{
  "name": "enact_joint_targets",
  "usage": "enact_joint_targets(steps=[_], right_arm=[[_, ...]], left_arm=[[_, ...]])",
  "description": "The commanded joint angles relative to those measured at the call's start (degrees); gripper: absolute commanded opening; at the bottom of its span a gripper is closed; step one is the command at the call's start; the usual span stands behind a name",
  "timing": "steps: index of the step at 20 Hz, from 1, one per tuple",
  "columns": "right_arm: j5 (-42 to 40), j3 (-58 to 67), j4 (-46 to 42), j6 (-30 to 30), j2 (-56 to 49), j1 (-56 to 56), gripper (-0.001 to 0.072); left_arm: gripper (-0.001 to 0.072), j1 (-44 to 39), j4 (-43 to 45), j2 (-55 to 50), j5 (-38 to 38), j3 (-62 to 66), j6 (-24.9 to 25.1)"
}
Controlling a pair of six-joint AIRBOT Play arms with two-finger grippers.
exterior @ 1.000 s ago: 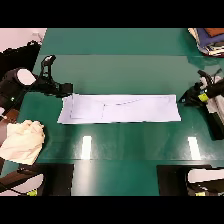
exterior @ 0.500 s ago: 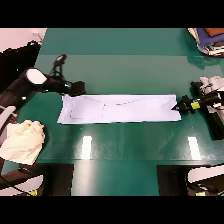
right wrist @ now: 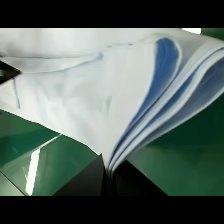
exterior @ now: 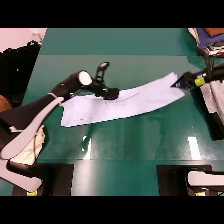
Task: Fold the shirts.
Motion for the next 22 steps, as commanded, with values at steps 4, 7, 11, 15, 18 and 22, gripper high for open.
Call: enact_joint_targets(steps=[4, 7, 11, 15, 18, 22], right_arm=[[-1.33, 13.77, 0.31, 7.56, 4.92, 10.69, 0.0018], [-1.64, 16.37, 0.33, 8.59, 4.92, 14.86, 0.0018], [-3.91, 16.52, 5.88, 7.76, 4.76, 19.5, 0.0018], [-6.82, 16.55, 7.74, 6.38, 3.45, 25.2, 0.0018], [-10.1, 16.55, 7.82, 4.74, 0.09, 32.59, 0.0017], [-21.31, 16.57, 7.8, -0.04, -7.06, 46.21, 0.0018]], left_arm=[[0.0023, -3.15, -2.38, -8.41, -1.57, 5.77, -0.52], [0.0024, -3.15, -1.88, -8.46, -1.55, 5.77, -0.44], [0.0023, -2.56, -1.11, -8.33, -1.79, 6.12, -0.44], [0.0022, 4.17, 1.9, -3.39, -7.52, 8.35, -0.37], [0.0023, 12.46, 9.49, 4.98, -11.39, 8.35, 0.04], [0.0024, 24.09, 19.85, 17.46, -15.63, 8.35, 0.04]])
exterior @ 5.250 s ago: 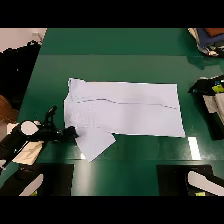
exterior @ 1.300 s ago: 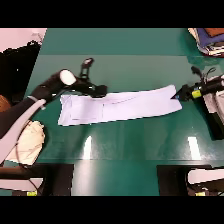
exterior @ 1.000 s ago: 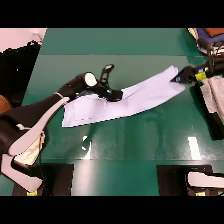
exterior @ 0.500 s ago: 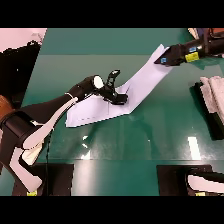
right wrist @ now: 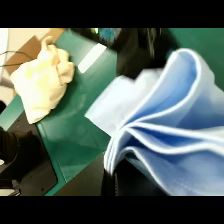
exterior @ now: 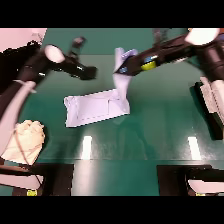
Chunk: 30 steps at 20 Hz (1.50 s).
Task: Fold the shirts.
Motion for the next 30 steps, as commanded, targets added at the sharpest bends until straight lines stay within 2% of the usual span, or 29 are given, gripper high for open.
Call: enact_joint_targets(steps=[1, 4, 5, 6, 7, 10, 13, 17, 18, 19, 20, 25, 29, 30], right_arm=[[-11.34, 0.04, 0.22, -4.66, -6.67, 11.85, 0.0018], [-21.14, 0.04, 0.2, -6.58, -13.35, 19.98, 0.0023], [-23.63, 0.04, 0.17, -7.02, -14.91, 21.59, 0.0129], [-24.79, 0.04, -0.17, -7.06, -15.87, 22.53, 0.0292], [-24.22, 0.04, -0.55, -7.06, -16.2, 22.64, 0.0315], [-14.84, 0.02, -3.8, -6.45, -14.73, 18.86, 0.0314], [-3.98, -1.29, -6.56, -5.05, -12.7, 10.51, 0.0313], [-1.09, -11.54, -6.36, -4.17, -8.79, -3.34, 0.0315], [-0.92, -14.38, -6.32, -3.85, -8.17, -6.71, 0.0362], [-0.98, -16.87, -6.19, -3.82, -7.85, -9.49, 0.0552], [-1.01, -19.23, -5.46, -3.72, -7.85, -12.02, 0.0673], [-4.92, -26.88, 0.26, -3.76, -9.22, -15.76, 0.0667], [-4.68, -22.69, 0.33, -3.69, -14.27, -11.08, 0.0663], [-4.22, -20.31, 0.48, -3.67, -16.17, -9.29, 0.062]], left_arm=[[0.0024, 9.25, 9.01, 9.84, -3.74, 0.13, 0.2], [0.0024, 14.62, 9.27, 15.23, -3.96, 0.13, 0.17], [0.0024, 15.54, 9.25, 16.02, -3.98, 0.11, 0.15], [0.0024, 16.15, 9.22, 16.39, -4.33, 0.13, 0.15], [0.0024, 16.2, 9.22, 16.46, -4.85, 0.11, 0.15], [0.0024, 16.2, 8.48, 16.41, -6.49, -0.02, 0.15], [0.0024, 16.17, 8.33, 16.41, -7.15, -0.07, 0.15], [0.0024, 16.2, 8.33, 16.41, -8.59, -0.09, 0.17], [0.0024, 16.17, 8.33, 16.41, -8.61, -0.09, 0.15], [0.0024, 16.2, 8.31, 16.41, -8.59, -0.09, 0.15], [0.0024, 16.17, 8.09, 16.41, -8.55, -0.09, 0.13], [0.0024, 16.0, 6.86, 15.93, -7.63, -0.35, 0.2], [0.0024, 16.0, 6.95, 15.65, -6.8, -0.37, 0.2], [0.0024, 16.0, 6.95, 15.65, -6.8, -0.37, 0.2]])
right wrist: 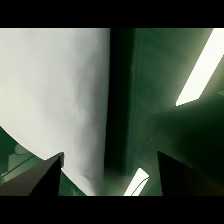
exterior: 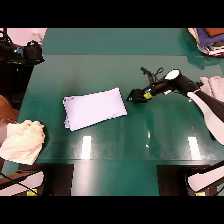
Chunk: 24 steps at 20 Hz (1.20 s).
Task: Fold the shirts.
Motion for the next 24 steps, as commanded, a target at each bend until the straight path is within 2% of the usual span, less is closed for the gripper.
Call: enact_joint_targets(steps=[1, 3, 5, 6, 8, 10, 13, 16, 21, 24], right_arm=[[0.57, 5.09, 2.32, 0.04, -5.44, 4.5, 0.0606], [0.7, 9.25, 6.97, 0.04, -9.33, 7.56, 0.0606], [1.33, 13.44, 10.73, 0.04, -13.16, 10.25, 0.0542], [2.01, 15.63, 11.08, 0.04, -14.75, 11.45, 0.0467], [2.67, 18.73, 10.38, -0.02, -16.31, 12.98, 0.0121], [2.05, 20.37, 10.38, -0.07, -16.0, 12.94, 0.0027], [1.38, 20.57, 6.23, 1.68, -11.78, 9.31, 0.0018], [1.49, 18.43, 0.79, 3.04, -4.22, 0.92, 0.0018], [1.4, 14.71, -4.09, 3.43, 8.94, -21.73, 0.0018], [-0.31, 14.75, -5.09, 3.37, 13.05, -36.15, 0.0018]], left_arm=[[0.0024, -0.02, -0.07, -0.13, 0.37, -0.02, 0.02], [0.0024, -0.02, -0.07, -0.13, 0.35, -0.02, 0.04], [0.0024, -0.02, -0.09, -0.13, 0.35, -0.02, 0.02], [0.0024, -0.02, -0.2, -0.13, 0.33, -0.02, 0.0], [0.0024, -0.02, -0.22, -0.13, 0.2, -0.02, 0.0], [0.0023, -0.02, -0.5, -0.13, 0.11, -0.02, -0.02], [0.0023, -0.02, -4.0, -0.11, -0.61, -0.02, 0.02], [0.0023, -3.02, -4.87, -0.11, -0.37, 0.0, 0.04], [0.0024, -12.15, -4.9, -0.13, 1.95, -0.02, -0.02], [0.0023, -16.39, -4.9, -0.13, 4.79, 0.0, -0.07]])
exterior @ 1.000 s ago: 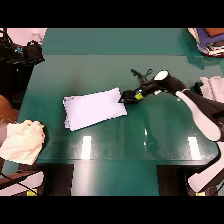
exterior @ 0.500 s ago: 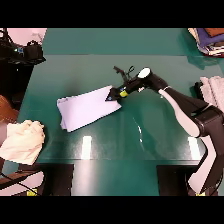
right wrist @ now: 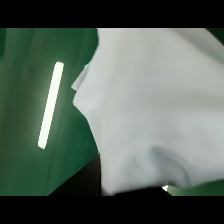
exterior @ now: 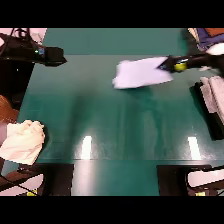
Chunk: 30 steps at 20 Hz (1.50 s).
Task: Fold the shirts.
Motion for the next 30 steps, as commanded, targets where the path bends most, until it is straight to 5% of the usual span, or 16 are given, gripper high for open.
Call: enact_joint_targets(steps=[1, 6, 12, 20, 30], right_arm=[[-2.29, -0.52, -2.1, 0.07, 5.14, -16.65, 0.0017], [-4.24, -0.52, -2.03, -0.17, 3.65, -31.61, 0.0017], [-4.79, 4.79, -0.96, -2.12, 2.73, -34.1, 0.0017], [8.15, 23.06, -1.62, -0.13, 2.93, -35.12, 0.0017], [19.58, -0.42, -17.4, 2.03, 14.99, -45.75, 0.0019]], left_arm=[[0.0024, -5.05, -0.17, -0.02, 3.48, 0.02, -0.07], [0.0023, -8.28, 0.13, -0.02, 5.86, 0.02, -0.04], [0.0024, -8.31, 0.28, -0.02, 5.84, 0.0, -0.04], [0.0024, -8.31, 0.28, -0.02, 5.73, 0.0, -0.02], [0.0024, -8.31, 0.7, -0.02, 5.35, 0.02, 1.53]])
